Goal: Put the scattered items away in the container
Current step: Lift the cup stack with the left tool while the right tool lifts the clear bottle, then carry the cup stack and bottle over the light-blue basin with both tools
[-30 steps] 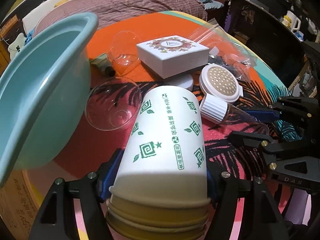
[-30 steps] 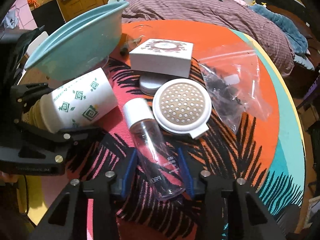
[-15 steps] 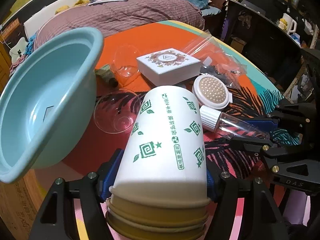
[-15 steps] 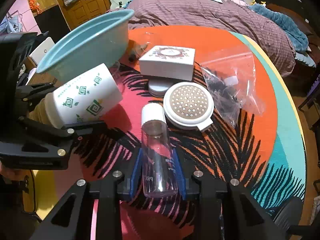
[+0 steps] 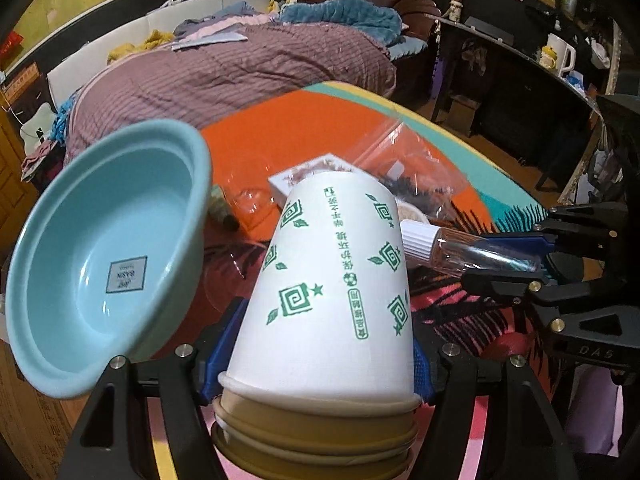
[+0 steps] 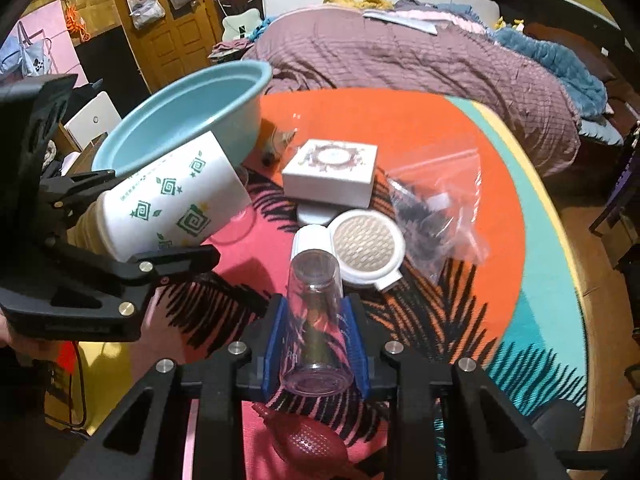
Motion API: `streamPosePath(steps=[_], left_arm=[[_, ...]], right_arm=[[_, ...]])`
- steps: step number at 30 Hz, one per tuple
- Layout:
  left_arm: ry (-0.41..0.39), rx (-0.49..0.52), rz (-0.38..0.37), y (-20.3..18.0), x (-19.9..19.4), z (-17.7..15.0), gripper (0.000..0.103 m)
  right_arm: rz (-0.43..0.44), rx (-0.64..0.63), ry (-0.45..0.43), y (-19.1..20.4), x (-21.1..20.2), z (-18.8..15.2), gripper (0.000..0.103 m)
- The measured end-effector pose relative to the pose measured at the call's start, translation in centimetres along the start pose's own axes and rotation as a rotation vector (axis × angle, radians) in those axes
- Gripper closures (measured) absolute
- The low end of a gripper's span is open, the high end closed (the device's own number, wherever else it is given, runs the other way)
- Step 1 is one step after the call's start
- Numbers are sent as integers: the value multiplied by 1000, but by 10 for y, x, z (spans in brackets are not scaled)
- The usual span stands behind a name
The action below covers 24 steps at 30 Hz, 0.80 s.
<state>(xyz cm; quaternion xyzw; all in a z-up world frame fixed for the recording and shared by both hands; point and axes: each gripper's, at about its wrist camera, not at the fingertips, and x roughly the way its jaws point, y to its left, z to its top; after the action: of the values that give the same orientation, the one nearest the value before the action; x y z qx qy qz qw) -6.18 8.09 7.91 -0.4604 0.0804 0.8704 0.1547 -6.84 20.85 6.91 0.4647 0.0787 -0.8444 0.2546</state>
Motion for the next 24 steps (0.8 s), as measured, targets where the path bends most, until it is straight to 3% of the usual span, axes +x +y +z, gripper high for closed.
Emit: streamPosePath(steps=[14,24], left_arm=[[-120,4,25,11,-35,32,28],[-138,-103,109,69,-40,33,28]], right_arm=[[-37,-13,-78,3,-41,12,71],[-31,-90,-139,28,-49,45,71]])
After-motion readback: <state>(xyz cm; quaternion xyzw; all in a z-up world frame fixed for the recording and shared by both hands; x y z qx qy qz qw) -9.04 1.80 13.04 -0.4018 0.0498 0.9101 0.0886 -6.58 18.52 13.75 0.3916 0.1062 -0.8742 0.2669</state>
